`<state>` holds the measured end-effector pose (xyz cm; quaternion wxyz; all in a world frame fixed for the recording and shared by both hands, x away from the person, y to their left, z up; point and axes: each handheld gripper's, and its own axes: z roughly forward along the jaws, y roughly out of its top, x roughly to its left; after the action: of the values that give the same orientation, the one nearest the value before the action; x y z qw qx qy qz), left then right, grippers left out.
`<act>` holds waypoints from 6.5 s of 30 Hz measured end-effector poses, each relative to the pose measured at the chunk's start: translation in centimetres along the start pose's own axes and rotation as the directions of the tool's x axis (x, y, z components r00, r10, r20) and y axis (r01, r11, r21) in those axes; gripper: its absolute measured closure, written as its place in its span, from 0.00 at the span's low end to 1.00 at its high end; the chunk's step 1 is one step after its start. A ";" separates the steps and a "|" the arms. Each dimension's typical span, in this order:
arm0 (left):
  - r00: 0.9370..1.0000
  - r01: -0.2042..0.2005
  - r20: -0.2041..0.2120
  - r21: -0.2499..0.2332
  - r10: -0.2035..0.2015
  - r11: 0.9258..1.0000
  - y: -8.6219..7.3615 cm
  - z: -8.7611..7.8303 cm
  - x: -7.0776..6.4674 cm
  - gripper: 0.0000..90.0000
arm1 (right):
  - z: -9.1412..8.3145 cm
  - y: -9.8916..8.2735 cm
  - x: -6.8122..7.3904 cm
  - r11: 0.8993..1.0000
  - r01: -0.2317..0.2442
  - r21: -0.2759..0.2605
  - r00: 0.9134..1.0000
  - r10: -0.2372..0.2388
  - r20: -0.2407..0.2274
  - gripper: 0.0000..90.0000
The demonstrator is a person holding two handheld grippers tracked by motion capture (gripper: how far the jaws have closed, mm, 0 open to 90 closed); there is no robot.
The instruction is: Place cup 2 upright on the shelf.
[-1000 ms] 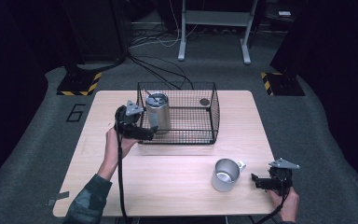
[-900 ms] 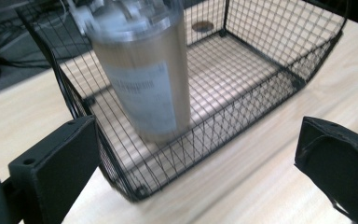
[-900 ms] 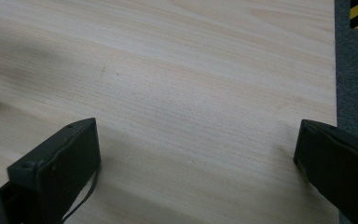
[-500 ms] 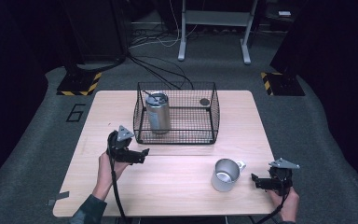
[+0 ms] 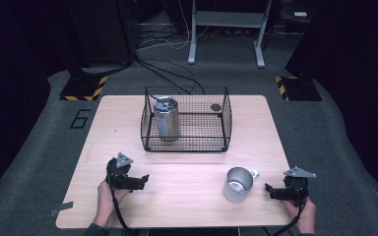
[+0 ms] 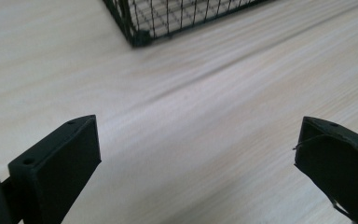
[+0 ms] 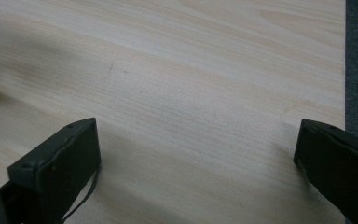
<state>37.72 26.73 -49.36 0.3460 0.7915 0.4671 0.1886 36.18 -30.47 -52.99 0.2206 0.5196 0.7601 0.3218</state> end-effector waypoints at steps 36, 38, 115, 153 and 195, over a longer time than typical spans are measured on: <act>0.985 0.094 -0.145 -0.011 -0.095 0.995 -3.8 1.6 0.2 0.00 | -2.9 1.3 2.0 1.000 -0.026 -0.009 0.986 0.024 -0.168 0.01; 0.985 0.091 -0.145 -0.010 -0.091 0.996 -3.8 1.6 0.2 0.00 | -3.8 1.4 2.4 0.999 -0.023 -0.046 0.981 0.014 -0.192 0.01; 0.988 0.077 -0.135 0.002 -0.076 0.997 -3.7 1.6 0.2 0.00 | -4.4 7.5 13.1 0.976 0.198 -0.095 0.957 -0.213 -0.194 0.05; 0.987 0.084 -0.138 -0.001 -0.083 0.996 -3.6 1.8 0.1 0.00 | -5.3 10.2 13.6 0.958 0.252 -0.134 0.944 -0.274 -0.185 0.06; 0.987 0.082 -0.137 0.001 -0.082 0.997 -3.5 1.8 0.2 0.00 | -4.3 17.1 15.6 0.927 0.323 -0.191 0.897 -0.364 -0.251 0.06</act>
<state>36.73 27.36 -53.14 0.3180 0.7579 0.5226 0.2268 38.72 -12.78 -37.70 0.2007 0.3084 0.8383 0.4023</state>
